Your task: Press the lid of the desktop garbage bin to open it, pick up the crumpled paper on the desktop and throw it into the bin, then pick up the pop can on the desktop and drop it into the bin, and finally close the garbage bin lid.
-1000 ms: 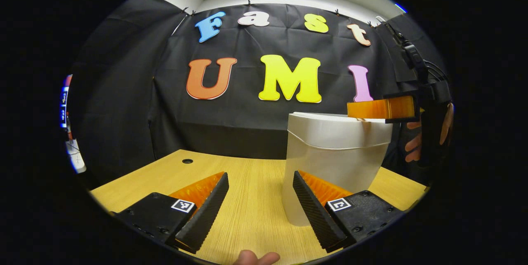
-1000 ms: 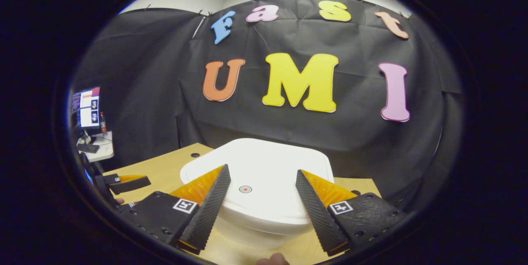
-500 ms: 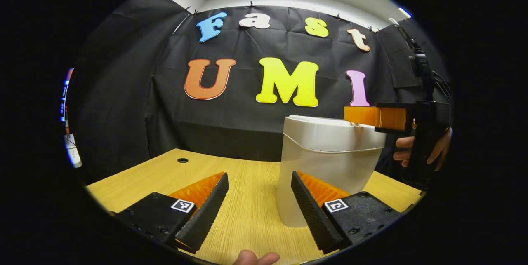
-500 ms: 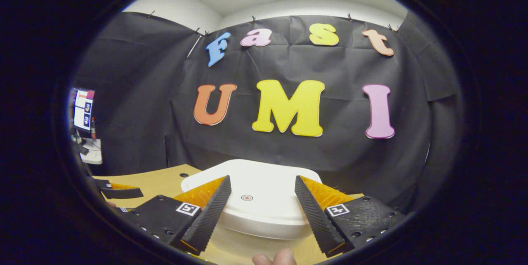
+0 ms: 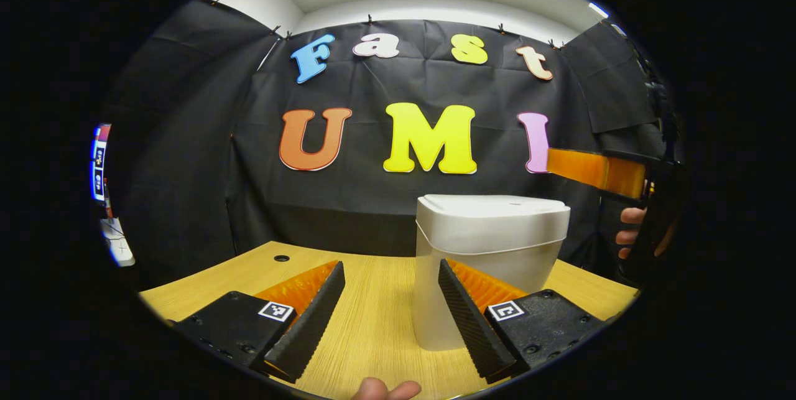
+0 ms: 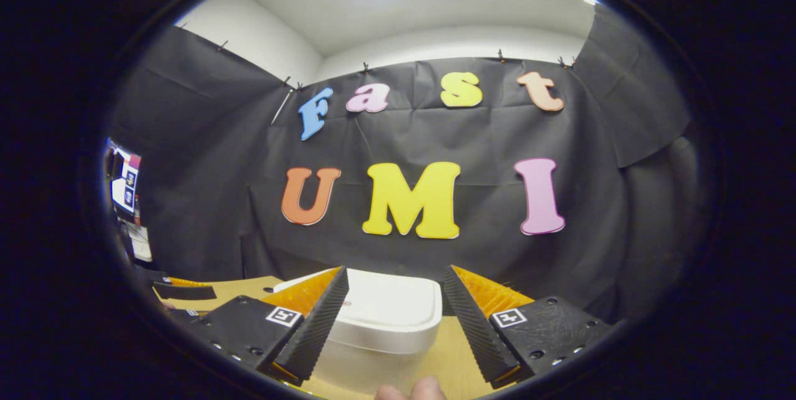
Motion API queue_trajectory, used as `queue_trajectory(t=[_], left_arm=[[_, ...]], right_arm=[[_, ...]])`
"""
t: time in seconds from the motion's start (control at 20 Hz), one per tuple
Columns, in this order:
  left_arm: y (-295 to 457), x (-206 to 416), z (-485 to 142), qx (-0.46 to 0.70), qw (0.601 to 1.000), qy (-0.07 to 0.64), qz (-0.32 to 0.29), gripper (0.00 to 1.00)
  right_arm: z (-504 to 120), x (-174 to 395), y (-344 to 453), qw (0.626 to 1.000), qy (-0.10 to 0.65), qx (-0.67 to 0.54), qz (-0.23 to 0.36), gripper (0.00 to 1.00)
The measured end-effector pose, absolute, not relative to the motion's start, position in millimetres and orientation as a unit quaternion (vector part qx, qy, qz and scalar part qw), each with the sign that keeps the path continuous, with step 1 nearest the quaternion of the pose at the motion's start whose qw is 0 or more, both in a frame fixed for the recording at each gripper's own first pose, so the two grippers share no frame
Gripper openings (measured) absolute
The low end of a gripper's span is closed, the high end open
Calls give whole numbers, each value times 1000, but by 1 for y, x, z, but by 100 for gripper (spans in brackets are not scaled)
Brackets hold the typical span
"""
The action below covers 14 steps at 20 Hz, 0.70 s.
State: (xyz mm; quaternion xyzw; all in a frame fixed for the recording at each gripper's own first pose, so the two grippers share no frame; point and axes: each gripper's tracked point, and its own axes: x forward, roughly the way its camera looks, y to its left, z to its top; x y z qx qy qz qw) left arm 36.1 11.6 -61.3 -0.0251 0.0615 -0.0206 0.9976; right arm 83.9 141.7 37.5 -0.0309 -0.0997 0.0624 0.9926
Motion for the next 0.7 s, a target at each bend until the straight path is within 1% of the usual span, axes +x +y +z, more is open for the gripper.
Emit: queue_trajectory(t=[0.15, 0.25, 0.35, 0.5, 0.65, 0.7], left_arm=[[-2, 38, -55, -17, 998, 61, -23, 98], [-5, 36, -51, -9, 998, 58, -20, 98], [-11, 33, -47, 0, 998, 55, -20, 97], [-16, 28, -44, 0, 999, 49, -20, 97], [-12, 19, -47, 10, 999, 44, 1, 98], [-13, 16, -48, 17, 999, 41, 3, 97]], right_arm=[[23, 66, 113, 994, -98, -46, 33, 95], [8, 55, 101, 994, -94, -49, 24, 95], [-9, 49, 85, 996, -82, -34, 14, 95], [-33, 45, 59, 998, -64, -16, -20, 95], [-50, 42, 55, 998, -49, -17, -27, 95], [-52, 41, 56, 998, -49, -17, -27, 97]])
